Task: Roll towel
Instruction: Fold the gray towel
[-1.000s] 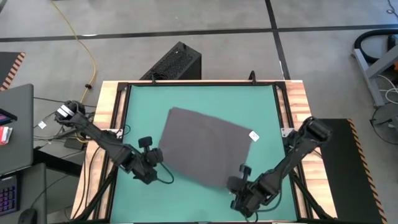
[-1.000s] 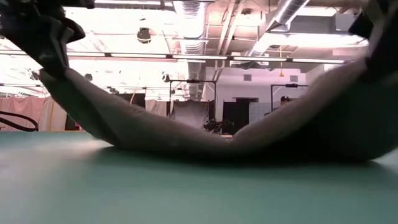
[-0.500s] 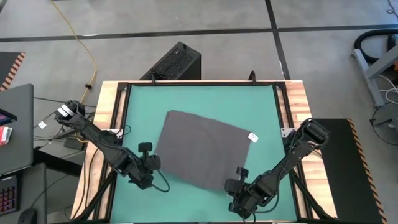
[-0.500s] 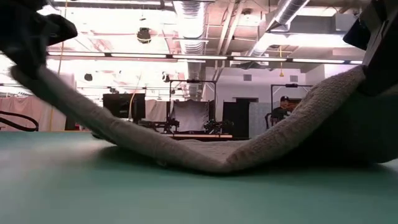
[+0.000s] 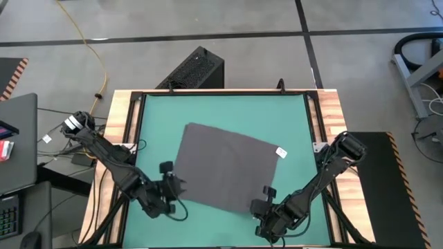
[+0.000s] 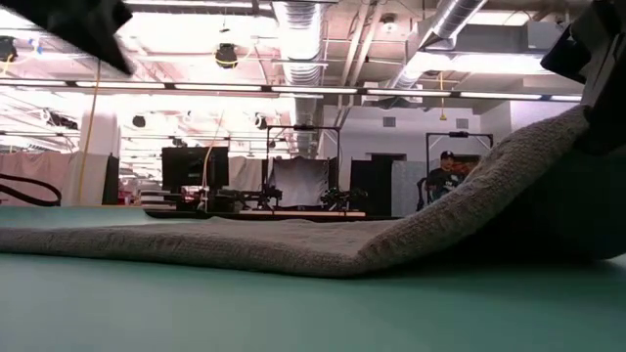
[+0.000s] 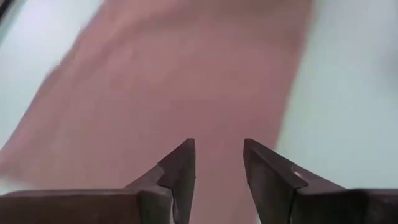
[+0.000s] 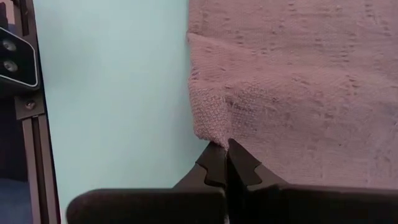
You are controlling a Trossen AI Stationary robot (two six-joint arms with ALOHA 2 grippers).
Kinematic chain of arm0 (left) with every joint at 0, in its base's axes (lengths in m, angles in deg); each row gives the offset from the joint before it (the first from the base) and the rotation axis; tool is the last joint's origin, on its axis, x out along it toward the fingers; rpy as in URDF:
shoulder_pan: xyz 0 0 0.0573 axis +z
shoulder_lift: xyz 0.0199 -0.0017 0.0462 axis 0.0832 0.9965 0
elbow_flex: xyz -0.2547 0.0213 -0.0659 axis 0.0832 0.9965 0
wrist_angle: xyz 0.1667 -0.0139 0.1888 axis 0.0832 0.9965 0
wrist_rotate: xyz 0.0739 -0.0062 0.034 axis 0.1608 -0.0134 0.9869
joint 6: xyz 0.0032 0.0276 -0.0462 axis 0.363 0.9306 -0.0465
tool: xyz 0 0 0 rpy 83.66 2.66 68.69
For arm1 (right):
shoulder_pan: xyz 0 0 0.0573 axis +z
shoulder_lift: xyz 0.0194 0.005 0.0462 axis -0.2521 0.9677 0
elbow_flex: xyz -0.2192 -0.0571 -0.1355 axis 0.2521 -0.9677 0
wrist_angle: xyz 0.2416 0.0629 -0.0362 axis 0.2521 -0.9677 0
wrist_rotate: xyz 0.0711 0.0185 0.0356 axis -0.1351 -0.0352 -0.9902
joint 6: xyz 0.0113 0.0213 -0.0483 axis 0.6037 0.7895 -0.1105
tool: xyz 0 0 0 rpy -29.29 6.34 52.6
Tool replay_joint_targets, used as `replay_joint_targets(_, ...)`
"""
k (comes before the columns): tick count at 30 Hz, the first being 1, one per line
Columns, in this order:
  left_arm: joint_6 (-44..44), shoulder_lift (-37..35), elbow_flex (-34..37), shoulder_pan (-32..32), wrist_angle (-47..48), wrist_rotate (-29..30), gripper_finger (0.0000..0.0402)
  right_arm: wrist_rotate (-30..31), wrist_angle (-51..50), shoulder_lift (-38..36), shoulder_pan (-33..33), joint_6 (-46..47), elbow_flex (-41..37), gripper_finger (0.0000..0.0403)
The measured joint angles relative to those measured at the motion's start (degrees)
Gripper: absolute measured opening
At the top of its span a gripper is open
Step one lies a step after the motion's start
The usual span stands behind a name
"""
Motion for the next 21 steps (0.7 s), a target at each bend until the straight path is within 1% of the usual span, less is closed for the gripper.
replay_joint_targets(2, 3.80, 0.00, 0.54, -0.03, -8.16, 0.09, 0.0113, 0.02, -0.02, 0.00, 0.00, 0.00, 0.00, 0.0011)
replay_joint_targets(4, 8.89, 0.96, 0.58, -0.03, -12.92, -2.13, 0.0106, 0.03, -0.09, 0.00, -0.02, -0.02, 0.00, 0.0015)
replay_joint_targets(6, 17.32, 3.15, 0.61, -0.31, -14.76, -4.38, 0.0103, 0.03, -0.16, 0.00, -0.02, -0.02, 0.00, 0.0024)
replay_joint_targets(8, 22.61, 5.70, 0.79, -0.47, -16.81, -4.04, 0.0103, 0.03, -0.22, 0.00, -0.02, -0.02, 0.00, 0.0032)
replay_joint_targets(10, 24.84, 7.91, 0.69, -0.30, -20.52, -3.53, 0.0107, 0.05, -0.21, 0.00, -0.02, 0.00, 0.00, 0.0035)
replay_joint_targets(13, 28.95, 11.33, 0.69, 0.73, -24.11, -5.67, 0.0116, 0.03, -0.02, 0.00, 0.11, 0.13, 0.00, 0.0034)
replay_joint_targets(17, 29.27, 15.63, 0.63, 2.77, -29.22, -4.92, 0.0127, 0.03, 0.02, 0.00, 0.28, 0.11, 0.00, 0.0027)
replay_joint_targets(19, 29.81, 17.91, 0.64, 3.76, -30.02, -4.79, 0.0126, 0.01, 0.04, 0.00, 0.28, 0.11, 0.00, 0.0024)
replay_joint_targets(21, 30.35, 19.85, 0.75, 4.56, -31.82, -2.96, 0.0119, 0.01, 0.05, 0.00, 0.28, 0.11, 0.00, 0.0024)
